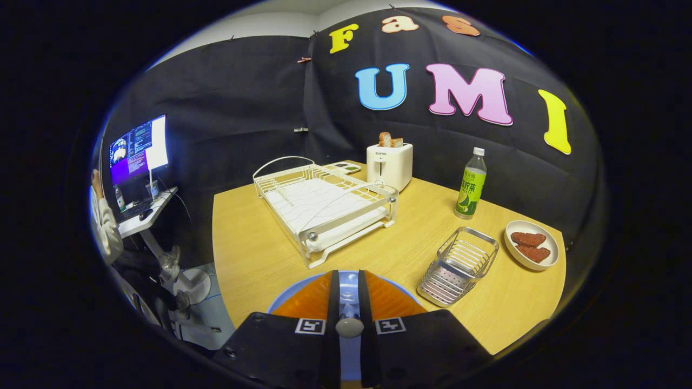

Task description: Take the plate from the dish rack, then take the spoon from the basket and place it into the plate.

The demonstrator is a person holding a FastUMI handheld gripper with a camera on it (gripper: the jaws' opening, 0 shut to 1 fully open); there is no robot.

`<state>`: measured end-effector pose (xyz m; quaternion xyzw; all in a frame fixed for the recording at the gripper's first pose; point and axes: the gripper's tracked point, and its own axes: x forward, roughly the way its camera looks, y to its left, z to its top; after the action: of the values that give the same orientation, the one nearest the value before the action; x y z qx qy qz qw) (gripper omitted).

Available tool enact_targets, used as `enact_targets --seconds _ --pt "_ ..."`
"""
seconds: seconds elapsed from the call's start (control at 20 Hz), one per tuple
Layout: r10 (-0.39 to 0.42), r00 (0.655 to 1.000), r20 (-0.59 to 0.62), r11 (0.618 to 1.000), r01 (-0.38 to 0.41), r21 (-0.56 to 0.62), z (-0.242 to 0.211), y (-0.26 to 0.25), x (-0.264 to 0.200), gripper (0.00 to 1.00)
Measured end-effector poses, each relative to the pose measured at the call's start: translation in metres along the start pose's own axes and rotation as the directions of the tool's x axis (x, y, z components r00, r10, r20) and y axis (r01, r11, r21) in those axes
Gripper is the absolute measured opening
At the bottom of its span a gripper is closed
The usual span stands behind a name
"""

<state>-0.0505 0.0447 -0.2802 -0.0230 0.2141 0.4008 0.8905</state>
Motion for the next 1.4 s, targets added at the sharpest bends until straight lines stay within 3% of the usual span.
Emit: enact_targets --seconds 0.45,0.6,0.7,0.9,1.05,1.2,1.4 --pt "-0.017 0.994 -0.108 0.997 0.025 0.075 -0.029 -0.008 -0.007 0.24" --pt "-0.044 0.994 -0.104 0.994 0.054 0.096 -0.015 -0.016 -0.014 0.94" --pt "-0.082 0.994 -0.076 0.990 0.090 0.110 0.004 -0.024 -0.022 0.99" --pt "-0.191 0.982 0.005 0.972 0.189 0.142 0.057 -0.041 -0.038 0.99" --pt "-0.300 0.950 0.088 0.944 0.283 0.168 0.104 -0.057 -0.054 0.99" --pt "-0.424 0.891 0.162 0.897 0.389 0.210 0.149 -0.072 -0.075 0.99" --pt "-0.594 0.771 0.228 0.798 0.530 0.287 0.197 -0.087 -0.108 0.99"
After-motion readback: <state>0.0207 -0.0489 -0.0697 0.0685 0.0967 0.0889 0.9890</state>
